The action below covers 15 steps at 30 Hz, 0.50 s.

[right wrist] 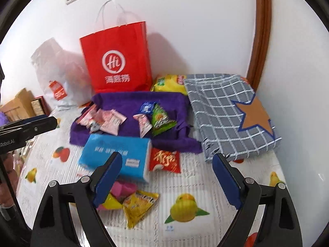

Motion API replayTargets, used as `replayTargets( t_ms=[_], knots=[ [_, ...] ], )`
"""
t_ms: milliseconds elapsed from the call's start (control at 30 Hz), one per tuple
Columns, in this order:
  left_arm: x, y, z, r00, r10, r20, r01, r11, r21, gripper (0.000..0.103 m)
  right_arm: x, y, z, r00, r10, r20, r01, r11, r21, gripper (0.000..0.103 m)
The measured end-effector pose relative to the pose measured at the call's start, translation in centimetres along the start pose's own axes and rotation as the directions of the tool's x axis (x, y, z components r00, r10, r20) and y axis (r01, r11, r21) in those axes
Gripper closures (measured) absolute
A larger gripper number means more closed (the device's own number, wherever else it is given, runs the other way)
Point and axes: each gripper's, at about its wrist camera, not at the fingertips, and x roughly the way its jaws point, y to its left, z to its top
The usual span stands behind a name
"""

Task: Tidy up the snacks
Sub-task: 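Move both tools back toward the remaining snacks on the sheet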

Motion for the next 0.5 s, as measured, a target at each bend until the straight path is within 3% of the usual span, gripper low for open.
replayTargets(
  t_ms=[500],
  knots=[
    [-1.1,0.6,-3.5,0.997,0.082,0.003,-0.082,0.996,-0.016,0.041,-0.1,0.4,-1.9,0.998,0.050,0.042,-0.051,0.998,0.023,0.014]
  ],
)
